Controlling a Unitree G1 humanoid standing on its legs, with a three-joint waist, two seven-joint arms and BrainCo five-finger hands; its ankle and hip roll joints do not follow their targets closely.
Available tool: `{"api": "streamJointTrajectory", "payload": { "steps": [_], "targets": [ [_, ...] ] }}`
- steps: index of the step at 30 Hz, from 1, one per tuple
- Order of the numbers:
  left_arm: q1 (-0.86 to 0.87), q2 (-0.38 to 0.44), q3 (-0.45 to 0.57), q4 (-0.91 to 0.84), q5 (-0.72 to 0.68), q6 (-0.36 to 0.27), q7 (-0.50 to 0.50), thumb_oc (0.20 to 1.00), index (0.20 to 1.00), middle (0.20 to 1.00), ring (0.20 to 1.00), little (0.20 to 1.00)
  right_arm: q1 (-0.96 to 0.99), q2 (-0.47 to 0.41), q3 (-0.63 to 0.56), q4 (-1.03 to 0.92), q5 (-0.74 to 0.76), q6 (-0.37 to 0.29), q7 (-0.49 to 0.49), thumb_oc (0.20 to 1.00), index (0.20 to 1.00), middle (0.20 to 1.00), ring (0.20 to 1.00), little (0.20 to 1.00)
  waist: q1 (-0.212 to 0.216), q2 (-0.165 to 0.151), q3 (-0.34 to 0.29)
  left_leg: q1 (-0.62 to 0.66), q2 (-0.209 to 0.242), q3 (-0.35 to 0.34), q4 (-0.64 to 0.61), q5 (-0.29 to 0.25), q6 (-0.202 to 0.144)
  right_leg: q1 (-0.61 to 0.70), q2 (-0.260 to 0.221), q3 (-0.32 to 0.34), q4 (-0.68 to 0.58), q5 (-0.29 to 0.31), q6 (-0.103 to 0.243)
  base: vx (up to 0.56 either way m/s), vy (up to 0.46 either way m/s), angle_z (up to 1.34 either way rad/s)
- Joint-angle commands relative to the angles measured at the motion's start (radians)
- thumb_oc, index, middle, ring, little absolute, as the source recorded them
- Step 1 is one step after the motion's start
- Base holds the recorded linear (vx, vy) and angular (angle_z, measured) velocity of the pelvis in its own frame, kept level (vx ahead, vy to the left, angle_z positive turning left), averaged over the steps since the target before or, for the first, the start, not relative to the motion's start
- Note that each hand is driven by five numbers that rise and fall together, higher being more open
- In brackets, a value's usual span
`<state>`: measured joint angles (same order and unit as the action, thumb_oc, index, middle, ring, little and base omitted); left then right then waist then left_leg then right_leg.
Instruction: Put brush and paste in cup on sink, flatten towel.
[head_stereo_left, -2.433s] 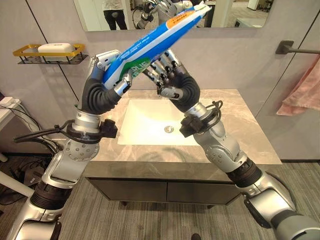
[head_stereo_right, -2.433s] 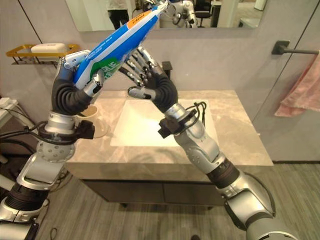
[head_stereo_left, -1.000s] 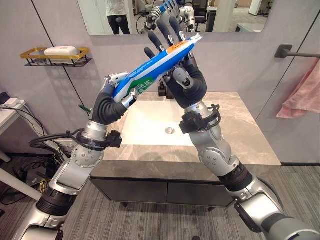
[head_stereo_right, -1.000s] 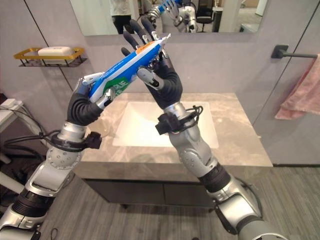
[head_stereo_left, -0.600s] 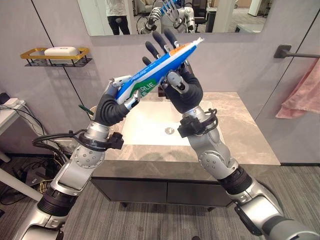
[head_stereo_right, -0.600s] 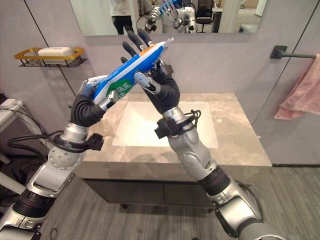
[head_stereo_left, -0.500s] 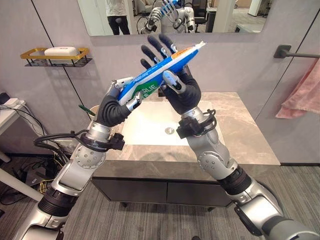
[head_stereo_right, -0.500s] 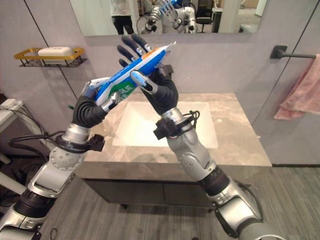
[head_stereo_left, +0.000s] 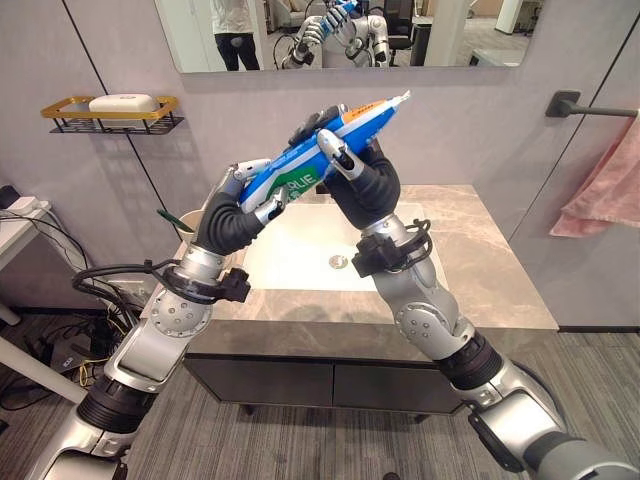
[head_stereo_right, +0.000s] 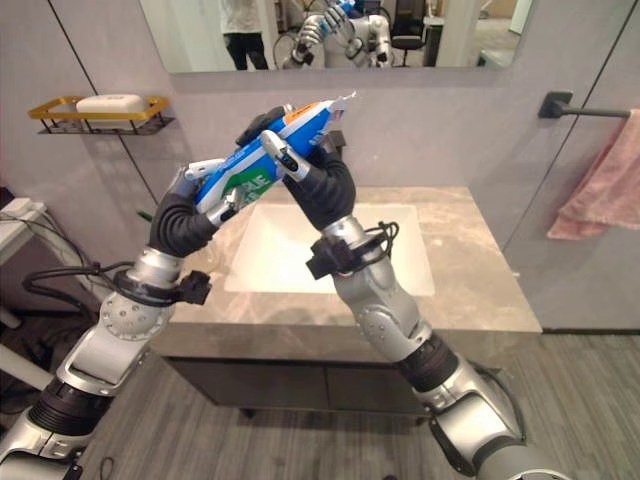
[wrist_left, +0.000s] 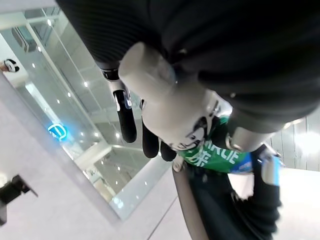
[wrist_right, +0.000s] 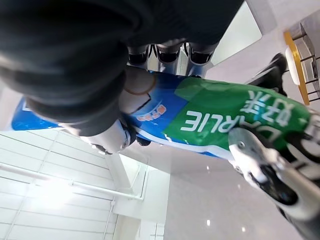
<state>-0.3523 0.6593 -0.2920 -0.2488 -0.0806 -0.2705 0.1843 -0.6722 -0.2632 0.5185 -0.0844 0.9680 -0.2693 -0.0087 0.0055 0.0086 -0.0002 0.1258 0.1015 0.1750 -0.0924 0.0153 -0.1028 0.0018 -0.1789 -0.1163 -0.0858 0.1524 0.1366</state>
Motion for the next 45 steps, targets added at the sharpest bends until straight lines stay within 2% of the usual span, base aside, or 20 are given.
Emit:
{"api": "streamJointTrajectory", "payload": {
  "steps": [1,2,3,5,6,15,25,29,31,35,36,40,41,45],
  "targets": [
    [-0.079,0.047,0.033,-0.005,-0.057,-0.021,0.029,0.2,0.2,0.2,0.2,0.2,-0.029,0.056,-0.025,-0.016,0.016,-0.025,0.016,0.2,0.2,0.2,0.2,0.2,0.003,-0.058,-0.023,-0.002,0.031,0.011,0.005,-0.017,0.0,0.001,-0.11,0.062,0.002,0.03,0.062,0.0,0.0,0.0],
    [-0.075,0.044,0.035,-0.008,-0.06,-0.021,0.029,0.2,0.2,0.2,0.2,0.2,-0.029,0.06,-0.028,-0.014,0.014,-0.028,0.015,0.2,0.2,0.2,0.2,0.2,0.005,-0.057,-0.023,-0.002,0.031,0.01,0.005,-0.018,0.0,0.001,-0.11,0.062,0.003,0.03,0.062,0.0,0.0,0.0],
    [-0.06,0.037,0.042,-0.018,-0.076,-0.025,0.024,0.282,0.282,0.282,0.282,0.282,-0.027,0.064,-0.032,-0.012,0.016,-0.033,0.014,0.2,0.2,0.2,0.2,0.2,0.006,-0.057,-0.023,-0.005,0.032,0.008,0.005,-0.017,0.001,0.0,-0.11,0.061,0.003,0.03,0.061,0.0,0.0,0.0],
    [-0.047,0.034,0.047,-0.023,-0.08,-0.026,0.025,0.793,0.793,0.793,0.793,0.793,-0.024,0.066,-0.034,-0.013,0.014,-0.036,0.013,0.2,0.2,0.2,0.2,0.2,0.008,-0.057,-0.024,-0.006,0.032,0.007,0.005,-0.017,0.001,0.0,-0.11,0.061,0.002,0.029,0.061,0.0,0.0,0.0],
    [-0.027,0.025,0.058,-0.033,-0.087,-0.024,0.028,1.0,1.0,1.0,1.0,1.0,-0.022,0.07,-0.042,-0.014,0.005,-0.042,0.006,0.2,0.2,0.2,0.2,0.2,0.011,-0.057,-0.023,-0.009,0.031,0.004,0.005,-0.017,0.001,0.0,-0.11,0.06,0.002,0.029,0.061,0.0,0.0,0.0],
    [0.081,-0.028,0.097,-0.035,-0.127,-0.014,0.056,1.0,1.0,1.0,1.0,1.0,-0.026,0.108,-0.087,0.026,-0.01,-0.082,-0.05,0.2,0.2,0.2,0.2,0.2,0.038,-0.055,-0.014,-0.02,0.03,-0.009,0.005,-0.012,0.003,0.006,-0.111,0.041,0.001,0.027,0.059,0.0,0.0,0.0],
    [0.263,-0.011,0.168,-0.006,-0.15,-0.02,0.027,1.0,1.0,1.0,1.0,1.0,-0.061,0.11,-0.174,0.106,-0.044,-0.131,-0.098,0.2,0.2,0.2,0.2,0.2,0.092,-0.063,0.004,-0.036,0.029,-0.033,0.005,-0.005,0.005,0.01,-0.111,0.022,-0.001,0.025,0.058,0.0,0.0,0.07],
    [0.388,-0.02,0.194,-0.009,-0.222,-0.022,-0.014,1.0,1.0,1.0,1.0,1.0,-0.063,0.087,-0.212,0.114,-0.083,-0.134,-0.121,0.2,0.2,0.2,0.2,0.2,0.117,-0.068,0.013,-0.045,0.025,-0.049,0.005,-0.002,0.009,0.013,-0.113,0.012,-0.001,0.024,0.06,0.0,0.0,0.06],
    [0.457,-0.014,0.19,-0.013,-0.266,-0.017,-0.059,1.0,1.0,1.0,1.0,1.0,-0.082,0.068,-0.24,0.134,-0.11,-0.138,-0.138,0.2,0.2,0.2,0.2,0.2,0.143,-0.072,0.02,-0.05,0.023,-0.06,0.005,-0.001,0.012,0.018,-0.116,0.001,-0.001,0.024,0.062,0.0,0.003,0.26],
    [0.484,0.026,0.156,0.01,-0.255,-0.007,-0.101,1.0,1.0,1.0,1.0,1.0,-0.127,0.046,-0.264,0.182,-0.129,-0.146,-0.159,0.2,0.2,0.2,0.2,0.2,0.165,-0.078,0.025,-0.056,0.019,-0.075,0.005,0.001,0.015,0.025,-0.118,-0.011,-0.001,0.022,0.063,0.0,0.007,0.13],
    [0.495,0.087,0.121,0.039,-0.247,-0.002,-0.143,1.0,1.0,1.0,1.0,1.0,-0.182,0.021,-0.273,0.242,-0.144,-0.151,-0.181,0.2,0.2,0.2,0.2,0.2,0.184,-0.083,0.025,-0.063,0.016,-0.087,0.005,0.002,0.015,0.031,-0.12,-0.026,0.0,0.021,0.063,0.0,0.007,0.22],
    [0.501,0.134,0.107,0.078,-0.23,-0.001,-0.162,1.0,1.0,1.0,1.0,1.0,-0.226,0.003,-0.272,0.292,-0.149,-0.152,-0.192,0.2,0.2,0.2,0.2,0.2,0.2,-0.086,0.029,-0.068,0.015,-0.1,0.005,0.005,0.014,0.037,-0.121,-0.039,0.002,0.02,0.063,0.0,0.006,0.15],
    [0.504,0.178,0.099,0.104,-0.217,0.002,-0.174,1.0,1.0,1.0,1.0,1.0,-0.267,-0.02,-0.271,0.327,-0.169,-0.149,-0.21,0.2,0.2,0.2,0.2,0.2,0.211,-0.087,0.034,-0.074,0.014,-0.113,0.005,0.007,0.013,0.041,-0.121,-0.051,0.005,0.018,0.063,0.0,0.004,0.21],
    [0.519,0.208,0.112,0.154,-0.235,0.009,-0.176,1.0,1.0,1.0,1.0,1.0,-0.323,-0.041,-0.281,0.387,-0.192,-0.148,-0.234,0.2,0.2,0.2,0.2,0.2,0.228,-0.09,0.04,-0.082,0.014,-0.136,0.005,0.013,0.013,0.051,-0.121,-0.076,0.009,0.014,0.064,-0.01,-0.002,0.23]
  ]
}}
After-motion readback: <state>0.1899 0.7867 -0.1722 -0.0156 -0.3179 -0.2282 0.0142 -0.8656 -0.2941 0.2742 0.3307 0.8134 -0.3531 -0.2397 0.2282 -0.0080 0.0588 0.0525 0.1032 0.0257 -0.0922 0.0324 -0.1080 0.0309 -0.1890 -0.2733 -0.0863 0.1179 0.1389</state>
